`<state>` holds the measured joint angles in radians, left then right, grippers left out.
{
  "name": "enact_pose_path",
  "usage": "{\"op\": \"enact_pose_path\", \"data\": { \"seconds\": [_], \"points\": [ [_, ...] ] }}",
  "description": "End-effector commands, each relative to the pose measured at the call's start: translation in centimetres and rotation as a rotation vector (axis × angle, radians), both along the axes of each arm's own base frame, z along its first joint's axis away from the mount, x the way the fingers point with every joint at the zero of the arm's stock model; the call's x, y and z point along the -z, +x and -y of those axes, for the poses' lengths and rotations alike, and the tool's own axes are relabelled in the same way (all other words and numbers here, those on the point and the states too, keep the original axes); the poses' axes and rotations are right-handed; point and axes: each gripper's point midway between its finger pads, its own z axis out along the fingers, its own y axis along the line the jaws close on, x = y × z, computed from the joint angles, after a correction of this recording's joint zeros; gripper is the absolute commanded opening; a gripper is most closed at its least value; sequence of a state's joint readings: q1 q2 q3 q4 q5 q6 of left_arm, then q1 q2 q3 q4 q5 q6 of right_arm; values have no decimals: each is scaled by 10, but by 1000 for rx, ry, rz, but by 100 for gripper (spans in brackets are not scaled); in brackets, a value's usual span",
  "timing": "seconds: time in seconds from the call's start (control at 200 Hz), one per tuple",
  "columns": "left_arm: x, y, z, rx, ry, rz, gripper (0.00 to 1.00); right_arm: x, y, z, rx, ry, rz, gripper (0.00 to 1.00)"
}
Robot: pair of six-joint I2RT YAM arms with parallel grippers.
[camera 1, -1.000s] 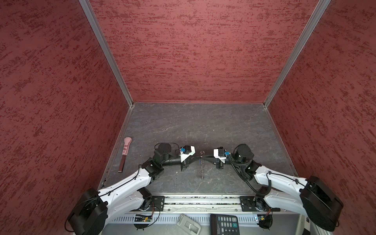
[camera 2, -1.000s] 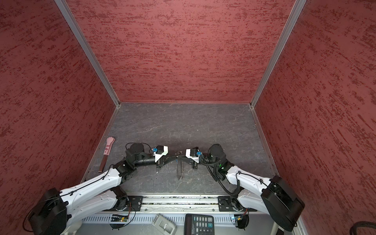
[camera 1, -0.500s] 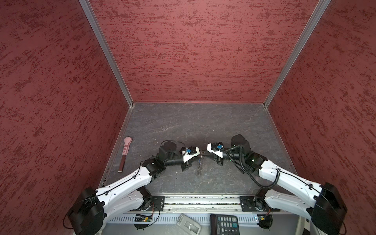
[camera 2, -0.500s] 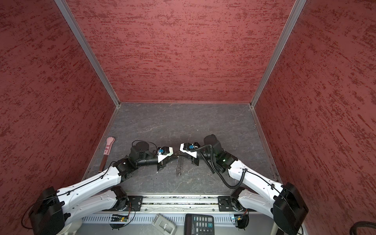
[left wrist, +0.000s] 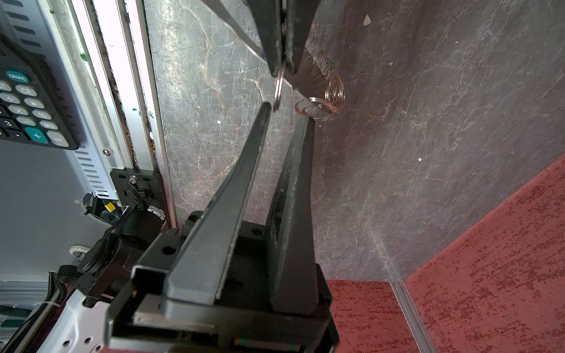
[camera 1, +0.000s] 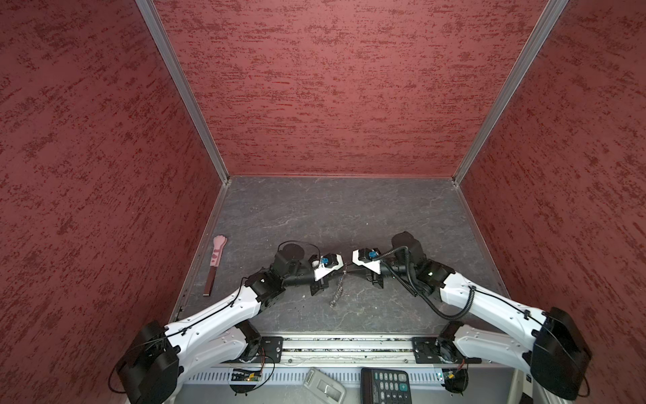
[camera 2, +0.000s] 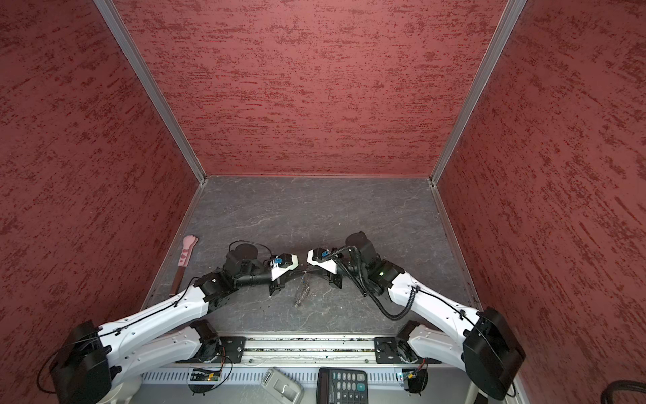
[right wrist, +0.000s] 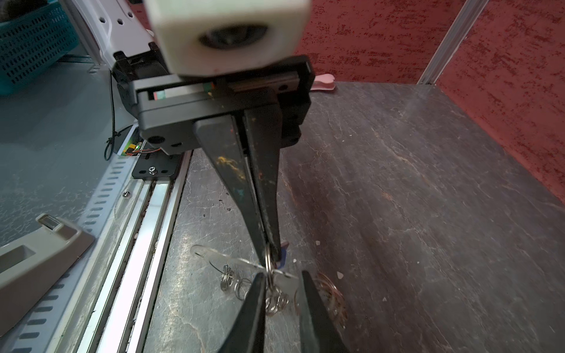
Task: Attach keys to a key ring
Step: Pass the keyring.
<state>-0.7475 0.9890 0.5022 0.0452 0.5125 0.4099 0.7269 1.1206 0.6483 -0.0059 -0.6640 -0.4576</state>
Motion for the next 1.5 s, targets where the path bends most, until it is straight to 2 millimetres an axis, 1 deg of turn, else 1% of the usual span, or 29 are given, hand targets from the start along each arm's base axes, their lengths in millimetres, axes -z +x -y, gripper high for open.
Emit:
{"op": "enact_pose_path", "data": {
  "seconds": [0.0,0.125,0.336,0.526,0.631,0.691,0.761,0.912,1.082,1.137,1.207,1.328,1.498],
  "points": [
    [-17,2,6,15,-37,52,0,-18,-6,-7,-56,40,19,21],
    [-18,2,7,19,-40,53,0,-16,-5,-7,-47,36,14,21],
    [-20,1,7,25,-48,56,0,-15,-6,-13,-66,44,-17,15],
    [-20,1,7,26,-49,54,0,-16,-6,-17,-84,45,-28,4],
    [-20,1,7,23,-52,60,0,-12,-5,-16,-80,25,-36,0],
    [-20,2,7,17,-54,62,0,-13,-6,-16,-79,23,-30,0],
    [-20,4,6,5,-59,64,0,-19,-6,-14,-76,41,-9,0],
    [-22,4,4,3,-89,59,14,-41,-10,-10,-60,137,75,0],
    [-29,1,3,13,-119,64,21,-59,-17,-9,-90,219,108,0],
    [-32,-1,2,17,-136,73,21,-63,-21,-10,-112,238,110,0],
    [-35,-4,1,29,-153,79,20,-64,-22,-10,-117,250,112,0],
    [-36,-5,1,40,-159,71,17,-65,-22,-10,-115,276,126,0],
    [-34,-7,2,56,-158,61,14,-75,-20,-7,-82,345,159,0]
  ]
}}
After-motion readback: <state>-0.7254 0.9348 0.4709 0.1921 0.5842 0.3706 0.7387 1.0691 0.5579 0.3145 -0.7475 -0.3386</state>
